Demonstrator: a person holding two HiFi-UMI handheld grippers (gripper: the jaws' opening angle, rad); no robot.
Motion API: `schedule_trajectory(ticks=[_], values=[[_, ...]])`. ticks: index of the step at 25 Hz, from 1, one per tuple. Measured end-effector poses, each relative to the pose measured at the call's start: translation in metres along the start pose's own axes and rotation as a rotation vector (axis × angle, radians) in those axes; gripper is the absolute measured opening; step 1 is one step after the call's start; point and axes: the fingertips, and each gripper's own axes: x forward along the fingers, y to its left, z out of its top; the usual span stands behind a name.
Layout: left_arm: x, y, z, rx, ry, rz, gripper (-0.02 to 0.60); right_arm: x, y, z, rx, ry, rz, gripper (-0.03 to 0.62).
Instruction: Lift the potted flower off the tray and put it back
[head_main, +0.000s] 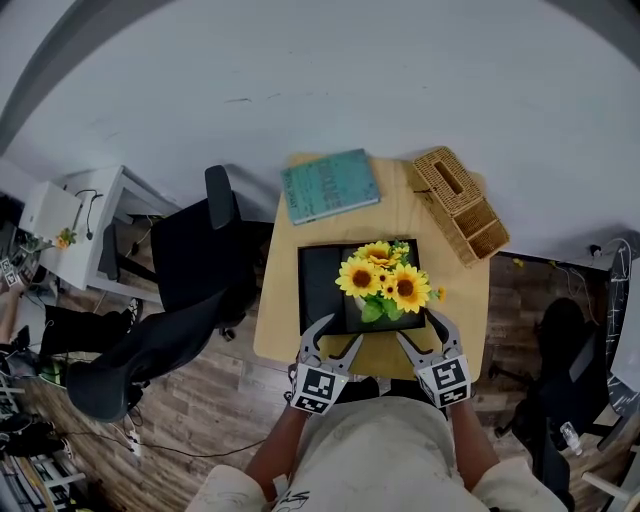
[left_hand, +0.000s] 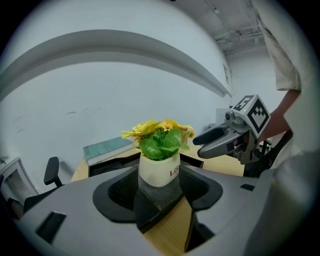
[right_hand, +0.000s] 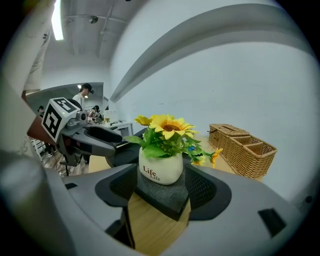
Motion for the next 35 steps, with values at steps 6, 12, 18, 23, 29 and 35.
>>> schedule_trajectory(ticks=[6, 12, 18, 23, 29, 35], values=[[0.028, 0.003, -0.003, 0.030, 0.056, -0.048, 0.264, 0.029, -0.008, -0.001, -0.034, 0.046, 0.063, 0.324], [0.054, 0.003, -0.012, 0.060, 0.132, -0.119, 0.272, 0.058, -0.009, -0.011, -0.093, 0.122, 0.157, 0.341], [0.067, 0.005, -0.011, 0.063, 0.147, -0.134, 0.273, 0.071, -0.010, -0.009, -0.113, 0.137, 0.204, 0.344], [0.074, 0.002, -0.010, 0.064, 0.139, -0.126, 0.272, 0.077, -0.009, -0.009, -0.087, 0.136, 0.223, 0.342], [0.074, 0.003, -0.010, 0.022, 0.121, -0.091, 0.261, 0.077, -0.009, -0.009, -0.087, 0.129, 0.199, 0.342], [0.071, 0.002, -0.008, 0.019, 0.118, -0.093, 0.256, 0.073, -0.009, -0.006, -0.100, 0.128, 0.190, 0.342]])
